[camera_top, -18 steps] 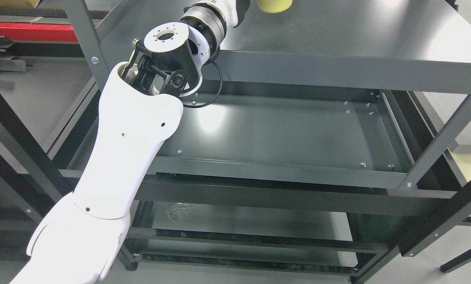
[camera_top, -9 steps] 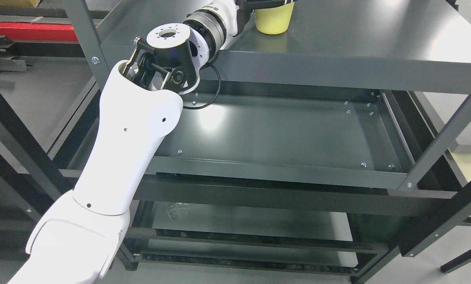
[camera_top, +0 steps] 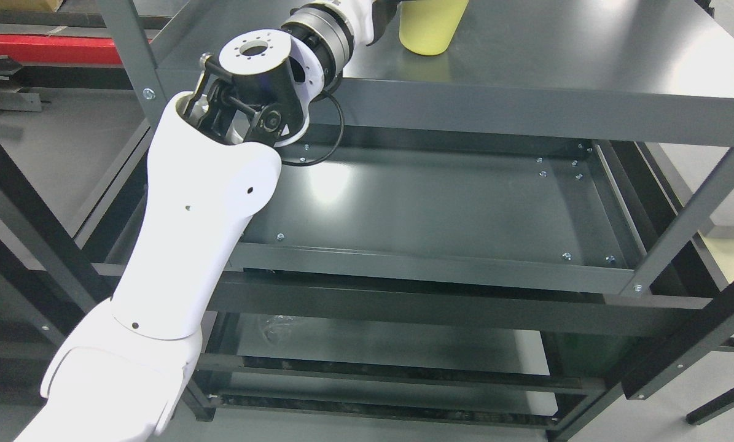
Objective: Place yellow IKEA cup on middle right shelf
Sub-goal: 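Release the cup on the shelf and pull the left hand back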
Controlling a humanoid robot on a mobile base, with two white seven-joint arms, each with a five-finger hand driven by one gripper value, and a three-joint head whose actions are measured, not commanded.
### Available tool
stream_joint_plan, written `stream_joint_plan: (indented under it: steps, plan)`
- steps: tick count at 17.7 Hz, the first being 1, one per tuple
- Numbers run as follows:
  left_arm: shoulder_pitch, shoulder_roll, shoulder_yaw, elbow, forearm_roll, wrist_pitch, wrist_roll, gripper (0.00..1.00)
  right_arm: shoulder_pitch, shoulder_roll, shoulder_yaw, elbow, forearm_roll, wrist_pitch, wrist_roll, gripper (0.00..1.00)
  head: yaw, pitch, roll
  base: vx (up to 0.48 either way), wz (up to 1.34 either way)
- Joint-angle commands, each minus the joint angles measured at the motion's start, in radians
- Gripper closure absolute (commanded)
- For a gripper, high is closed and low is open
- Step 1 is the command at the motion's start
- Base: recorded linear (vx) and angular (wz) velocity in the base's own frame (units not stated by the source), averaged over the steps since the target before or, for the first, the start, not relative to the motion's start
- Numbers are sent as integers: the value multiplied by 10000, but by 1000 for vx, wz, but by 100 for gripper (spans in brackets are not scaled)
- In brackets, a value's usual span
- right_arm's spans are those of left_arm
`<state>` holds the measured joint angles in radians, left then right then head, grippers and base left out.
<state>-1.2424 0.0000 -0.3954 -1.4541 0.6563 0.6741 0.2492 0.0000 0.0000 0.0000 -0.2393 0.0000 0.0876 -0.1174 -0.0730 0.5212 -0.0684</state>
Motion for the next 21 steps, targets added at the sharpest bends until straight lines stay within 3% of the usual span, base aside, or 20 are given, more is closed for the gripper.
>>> stream_joint_plan:
  steps: [1, 9, 16, 21]
  plan:
    - [44, 175, 1022, -1274, -503, -190, -7, 1, 138, -175, 169, 0, -245, 59, 8, 1, 0, 0, 0, 0, 0]
    - [14, 175, 1683, -2777, -428, -391, -281, 3, 138, -175, 169, 0, -245, 59, 8, 1, 0, 0, 0, 0, 0]
    - [243, 175, 1180, -3008, 1104, 729, -2580, 3, 138, -175, 169, 0, -245, 59, 8, 1, 0, 0, 0, 0, 0]
    - [428, 175, 380, -3192, 1244, 745, -5583, 2, 138, -175, 169, 0, -245, 59, 8, 0, 0, 0, 0, -19, 5]
